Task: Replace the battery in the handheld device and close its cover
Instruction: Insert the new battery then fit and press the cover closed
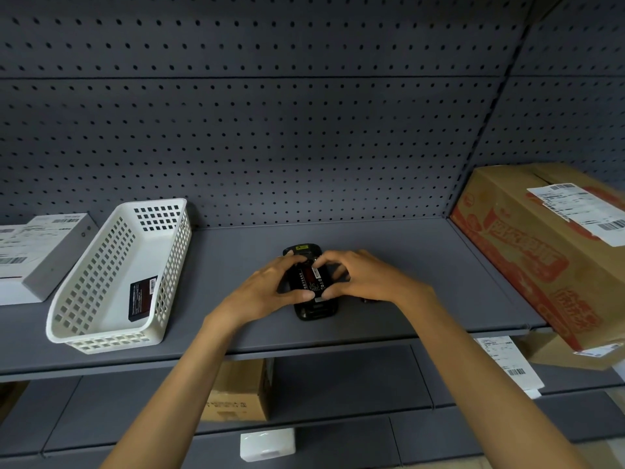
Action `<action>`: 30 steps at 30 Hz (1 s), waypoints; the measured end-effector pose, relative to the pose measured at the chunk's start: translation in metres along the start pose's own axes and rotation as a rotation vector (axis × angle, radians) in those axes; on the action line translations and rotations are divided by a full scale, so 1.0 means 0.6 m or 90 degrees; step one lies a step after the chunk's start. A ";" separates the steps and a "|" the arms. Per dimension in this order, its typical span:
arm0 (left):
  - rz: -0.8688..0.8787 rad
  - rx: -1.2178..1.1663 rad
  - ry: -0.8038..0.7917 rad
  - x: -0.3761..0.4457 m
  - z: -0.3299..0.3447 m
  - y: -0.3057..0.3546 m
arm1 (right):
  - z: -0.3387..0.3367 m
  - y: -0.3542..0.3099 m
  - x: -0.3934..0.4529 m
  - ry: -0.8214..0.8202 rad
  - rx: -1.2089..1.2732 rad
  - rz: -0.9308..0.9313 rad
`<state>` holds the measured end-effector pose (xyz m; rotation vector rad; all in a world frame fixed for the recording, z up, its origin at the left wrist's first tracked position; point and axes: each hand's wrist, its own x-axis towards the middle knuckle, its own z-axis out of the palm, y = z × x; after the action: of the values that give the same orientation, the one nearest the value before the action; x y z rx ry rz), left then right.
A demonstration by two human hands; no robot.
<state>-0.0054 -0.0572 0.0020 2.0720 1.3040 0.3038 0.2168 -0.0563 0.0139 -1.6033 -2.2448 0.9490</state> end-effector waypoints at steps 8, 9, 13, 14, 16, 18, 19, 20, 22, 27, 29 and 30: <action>-0.012 0.000 0.022 0.002 0.008 0.001 | -0.002 -0.011 0.002 0.034 -0.021 -0.001; -0.010 0.001 0.024 0.003 0.008 0.002 | -0.002 -0.012 0.003 0.041 -0.024 0.002; -0.005 -0.007 0.011 0.002 0.003 -0.002 | -0.004 -0.016 0.004 0.051 -0.042 0.013; -0.003 -0.008 0.011 0.002 0.002 -0.003 | -0.005 -0.017 0.005 0.053 -0.047 0.014; 0.001 -0.004 0.033 0.003 0.003 -0.002 | -0.005 -0.020 0.005 0.054 -0.062 0.018; 0.002 -0.005 0.064 0.004 0.006 -0.002 | -0.005 -0.023 0.007 0.051 -0.072 0.024; 0.003 -0.005 0.072 0.004 0.008 0.000 | -0.005 -0.024 0.007 0.050 -0.074 0.026; 0.002 -0.005 0.076 0.005 0.009 0.000 | -0.006 -0.024 0.008 0.050 -0.075 0.029; 0.001 -0.005 0.078 0.005 0.008 0.000 | -0.007 -0.026 0.008 0.049 -0.076 0.030; -0.011 -0.014 0.083 0.008 0.006 0.001 | -0.006 -0.029 0.009 0.053 -0.099 0.031; -0.017 -0.015 0.081 0.009 0.006 0.003 | -0.005 -0.027 0.009 0.054 -0.102 0.029; -0.019 -0.014 0.080 0.009 0.005 0.004 | -0.004 -0.027 0.009 0.053 -0.107 0.028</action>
<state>0.0004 -0.0545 0.0001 2.0401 1.3979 0.4392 0.2037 -0.0536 0.0245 -1.7330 -2.2942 0.7067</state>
